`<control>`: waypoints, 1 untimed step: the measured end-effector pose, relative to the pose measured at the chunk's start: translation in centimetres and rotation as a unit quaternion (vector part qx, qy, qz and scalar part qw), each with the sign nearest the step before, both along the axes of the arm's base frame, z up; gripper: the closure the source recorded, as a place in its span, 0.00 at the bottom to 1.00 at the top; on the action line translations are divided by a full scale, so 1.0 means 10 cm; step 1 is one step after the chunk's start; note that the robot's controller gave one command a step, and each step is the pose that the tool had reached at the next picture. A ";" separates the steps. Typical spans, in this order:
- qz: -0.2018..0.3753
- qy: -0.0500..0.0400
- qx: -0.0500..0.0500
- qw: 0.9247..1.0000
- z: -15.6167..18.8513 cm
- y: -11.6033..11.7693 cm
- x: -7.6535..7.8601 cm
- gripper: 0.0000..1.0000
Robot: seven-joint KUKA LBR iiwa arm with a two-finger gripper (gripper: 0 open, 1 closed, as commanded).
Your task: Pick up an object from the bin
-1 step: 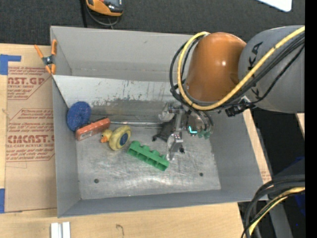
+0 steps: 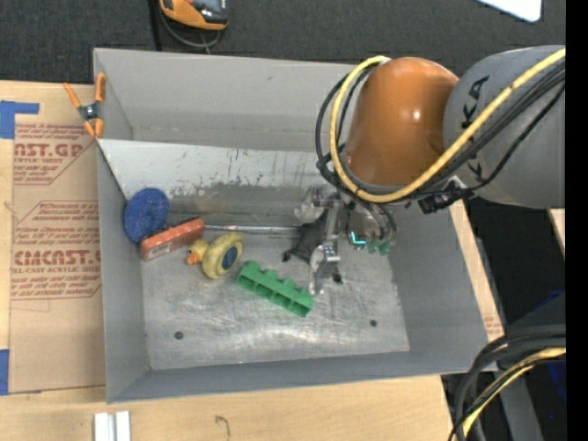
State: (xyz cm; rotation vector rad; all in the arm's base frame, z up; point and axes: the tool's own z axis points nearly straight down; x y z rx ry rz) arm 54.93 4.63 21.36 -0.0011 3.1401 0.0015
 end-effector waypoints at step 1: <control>0.044 -0.002 0.000 0.999 -0.42 0.04 -0.03 0.00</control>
Offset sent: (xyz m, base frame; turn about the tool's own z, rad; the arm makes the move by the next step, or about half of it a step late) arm 0.0077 0.0201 -0.1201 -0.1898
